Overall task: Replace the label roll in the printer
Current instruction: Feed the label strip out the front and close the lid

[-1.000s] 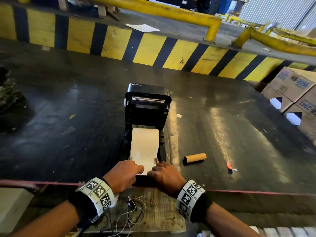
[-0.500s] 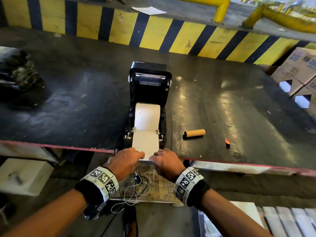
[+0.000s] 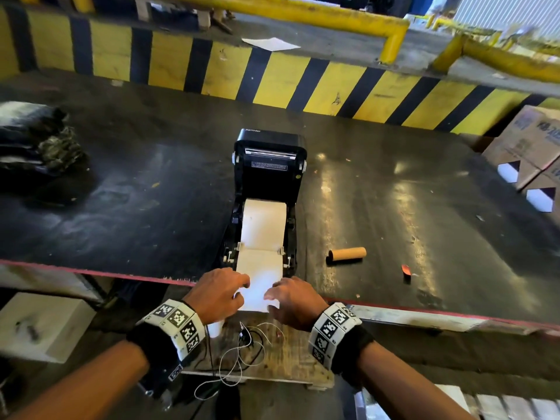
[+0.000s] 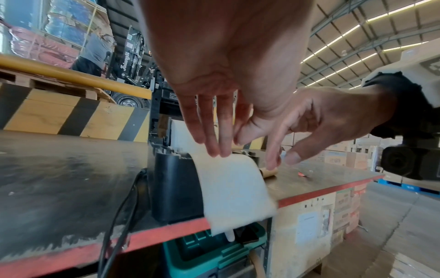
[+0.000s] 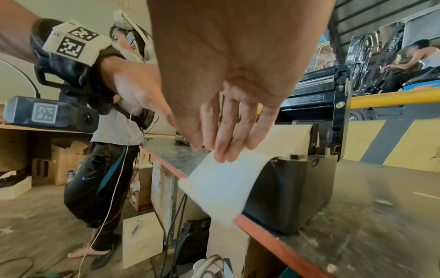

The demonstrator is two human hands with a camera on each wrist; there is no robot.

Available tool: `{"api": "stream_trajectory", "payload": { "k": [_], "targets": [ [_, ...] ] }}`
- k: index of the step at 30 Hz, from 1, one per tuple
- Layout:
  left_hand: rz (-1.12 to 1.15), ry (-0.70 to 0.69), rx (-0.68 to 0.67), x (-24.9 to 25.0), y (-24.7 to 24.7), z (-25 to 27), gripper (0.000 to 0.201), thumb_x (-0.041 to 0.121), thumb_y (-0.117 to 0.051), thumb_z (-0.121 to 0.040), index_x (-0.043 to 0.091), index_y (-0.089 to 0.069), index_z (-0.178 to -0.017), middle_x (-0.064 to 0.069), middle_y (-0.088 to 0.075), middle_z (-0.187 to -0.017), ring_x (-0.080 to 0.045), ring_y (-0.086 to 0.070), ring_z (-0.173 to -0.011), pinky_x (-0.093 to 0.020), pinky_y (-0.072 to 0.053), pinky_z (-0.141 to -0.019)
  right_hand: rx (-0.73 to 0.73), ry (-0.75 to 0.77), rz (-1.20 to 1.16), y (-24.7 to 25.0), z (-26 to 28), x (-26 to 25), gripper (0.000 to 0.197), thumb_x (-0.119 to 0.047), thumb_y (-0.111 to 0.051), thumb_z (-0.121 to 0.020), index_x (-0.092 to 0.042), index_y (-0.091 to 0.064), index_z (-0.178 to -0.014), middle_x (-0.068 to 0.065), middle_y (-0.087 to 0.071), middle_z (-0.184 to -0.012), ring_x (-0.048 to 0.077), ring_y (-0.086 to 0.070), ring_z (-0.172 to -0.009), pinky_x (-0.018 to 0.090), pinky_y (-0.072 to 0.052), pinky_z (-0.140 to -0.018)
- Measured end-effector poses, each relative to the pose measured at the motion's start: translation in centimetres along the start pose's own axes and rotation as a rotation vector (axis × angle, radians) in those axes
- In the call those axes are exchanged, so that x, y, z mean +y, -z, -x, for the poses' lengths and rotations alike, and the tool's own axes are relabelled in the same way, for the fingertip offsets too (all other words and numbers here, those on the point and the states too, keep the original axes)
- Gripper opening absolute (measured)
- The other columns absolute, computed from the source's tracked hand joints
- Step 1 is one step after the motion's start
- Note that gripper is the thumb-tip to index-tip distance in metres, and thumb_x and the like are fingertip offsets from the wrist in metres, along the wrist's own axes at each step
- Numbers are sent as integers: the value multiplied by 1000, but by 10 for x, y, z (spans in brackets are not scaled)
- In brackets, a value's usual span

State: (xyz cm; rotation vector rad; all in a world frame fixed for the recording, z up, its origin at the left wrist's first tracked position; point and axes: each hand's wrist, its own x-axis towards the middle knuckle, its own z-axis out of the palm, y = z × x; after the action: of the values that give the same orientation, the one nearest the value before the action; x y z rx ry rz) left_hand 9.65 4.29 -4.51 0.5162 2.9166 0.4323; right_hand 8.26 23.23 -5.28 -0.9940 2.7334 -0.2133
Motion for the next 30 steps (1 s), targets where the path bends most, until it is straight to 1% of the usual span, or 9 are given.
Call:
{"api": "stream_trajectory", "payload": {
  "k": [5,9,13,17,21,24,26,27,30],
  "targets": [
    [3,-30,208,-30,21,-42,32,27,-54,-87,16,-59,-117,-4,-66,-116,-20,-58,-104,-34,-46,-91,140,-82,-3,29,-39,31,41,-26,-50,-91,-10,-52,-128,15,-56,-132,32,-47,-122,42,-35,-102],
    [-57,-56,383,-44,65,-90,48,23,-62,-82,8,-54,-127,-13,-56,-135,-27,-50,-127,-42,-42,-101,348,-194,24,82,-80,61,55,-32,-51,-91,-14,-35,-141,11,-33,-152,27,-30,-137,40,-24,-111],
    [-29,-23,506,-57,110,-137,55,30,-56,-88,9,-43,-137,-11,-44,-146,-27,-35,-138,-44,-36,-108,561,-278,45,135,-115,90,60,-34,-54,-90,-13,-33,-141,13,-30,-153,28,-30,-138,40,-25,-110],
    [26,25,525,-68,143,-177,53,34,-46,-94,11,-36,-141,-12,-39,-149,-27,-31,-140,-45,-35,-108,518,-399,32,164,-140,114,63,-44,-47,-92,-13,-28,-144,12,-25,-155,27,-24,-140,42,-20,-114],
    [95,69,369,-81,149,-203,57,46,-27,-95,15,-33,-143,-12,-38,-149,-27,-31,-139,-47,-35,-110,402,-453,-36,164,-156,125,66,-52,-35,-94,-12,-24,-145,11,-23,-156,24,-20,-142,43,-17,-115],
    [227,116,317,-87,151,-211,45,39,-34,-97,19,-40,-136,-11,-54,-134,-29,-48,-125,-45,-42,-101,460,-457,-158,160,-163,128,61,-50,-32,-96,-11,-31,-143,12,-33,-151,25,-29,-139,42,-24,-113],
    [274,66,393,-87,154,-215,23,37,-40,-95,22,-54,-104,-5,-63,-101,-27,-60,-101,-39,-48,-80,550,-436,-181,162,-164,130,53,-47,-34,-96,-10,-44,-133,11,-49,-139,26,-42,-128,39,-33,-106],
    [293,32,428,-88,155,-215,14,36,-43,-94,26,-50,-86,0,-60,-86,-23,-61,-87,-34,-45,-71,593,-417,-191,162,-163,129,48,-44,-37,-96,-10,-50,-127,11,-55,-130,26,-48,-120,36,-37,-100],
    [372,2,448,-87,157,-208,20,35,-53,-90,32,-42,-73,6,-59,-71,-12,-59,-66,-30,-46,-63,720,-350,-272,160,-155,125,28,-32,-50,-94,-8,-58,-106,10,-64,-105,25,-57,-98,23,-35,-76]
  ]
}}
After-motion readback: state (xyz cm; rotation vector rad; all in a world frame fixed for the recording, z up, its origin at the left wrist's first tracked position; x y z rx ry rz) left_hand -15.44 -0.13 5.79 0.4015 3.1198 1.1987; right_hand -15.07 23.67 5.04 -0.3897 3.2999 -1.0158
